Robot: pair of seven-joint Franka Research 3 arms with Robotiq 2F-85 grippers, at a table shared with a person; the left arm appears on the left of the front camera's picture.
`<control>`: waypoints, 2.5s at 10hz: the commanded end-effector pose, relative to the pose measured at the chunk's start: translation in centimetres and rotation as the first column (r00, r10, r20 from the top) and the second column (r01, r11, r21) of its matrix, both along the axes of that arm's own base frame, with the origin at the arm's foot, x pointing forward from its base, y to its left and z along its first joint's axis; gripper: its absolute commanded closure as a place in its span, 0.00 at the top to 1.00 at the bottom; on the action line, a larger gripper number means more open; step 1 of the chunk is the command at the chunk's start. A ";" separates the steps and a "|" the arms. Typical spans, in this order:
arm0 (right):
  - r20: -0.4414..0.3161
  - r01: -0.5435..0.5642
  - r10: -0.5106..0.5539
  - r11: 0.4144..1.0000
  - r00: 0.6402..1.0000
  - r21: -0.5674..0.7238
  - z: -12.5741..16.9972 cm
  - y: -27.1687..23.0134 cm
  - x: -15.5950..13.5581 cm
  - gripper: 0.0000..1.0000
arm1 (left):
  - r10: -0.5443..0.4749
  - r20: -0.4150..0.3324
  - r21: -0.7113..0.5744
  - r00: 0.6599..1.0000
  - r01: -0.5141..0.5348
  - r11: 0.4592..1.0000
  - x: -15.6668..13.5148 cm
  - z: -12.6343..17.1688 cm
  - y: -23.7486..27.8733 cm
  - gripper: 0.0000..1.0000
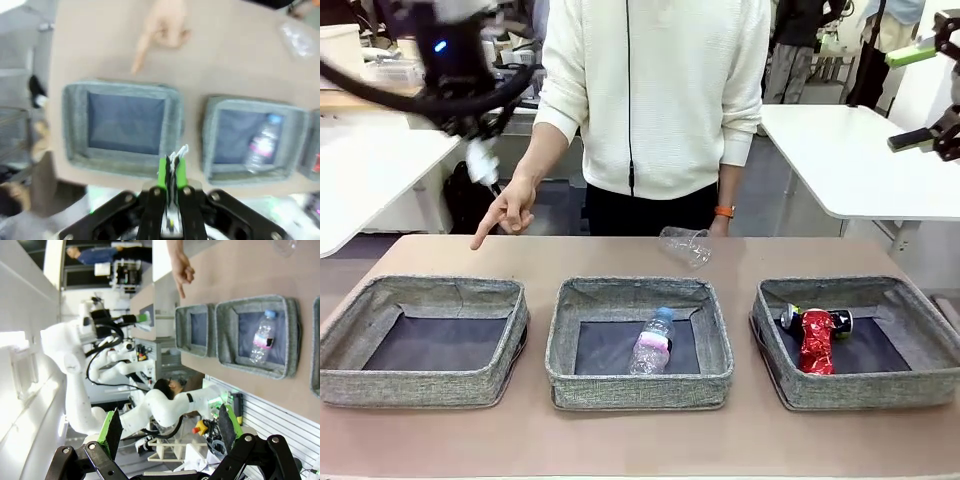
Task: Sort the waste into the appropriate baskets.
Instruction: Place the picked waste into the Fabric basket indicated by the person.
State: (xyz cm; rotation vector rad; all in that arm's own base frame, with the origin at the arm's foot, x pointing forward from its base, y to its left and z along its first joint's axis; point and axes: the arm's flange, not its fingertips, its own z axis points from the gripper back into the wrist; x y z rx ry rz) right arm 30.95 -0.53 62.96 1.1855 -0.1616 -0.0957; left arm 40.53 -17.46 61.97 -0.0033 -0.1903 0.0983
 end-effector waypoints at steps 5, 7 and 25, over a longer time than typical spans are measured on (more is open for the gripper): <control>0.015 -0.010 0.010 1.000 1.000 0.013 0.2 -0.1 0.0 1.00 | 0.152 -0.116 -0.107 0.981 -0.165 0.980 -4.7 -11.4 8.6 0.06; 0.015 -0.010 0.010 1.000 1.000 0.013 0.2 -0.1 0.0 1.00 | 0.151 -0.120 -0.105 0.981 -0.163 0.981 -4.3 -11.7 8.6 0.06; 0.015 -0.010 0.010 1.000 1.000 0.013 0.2 -0.1 0.0 1.00 | -0.199 -0.062 -0.714 0.978 0.096 0.694 -5.5 -2.9 9.0 1.00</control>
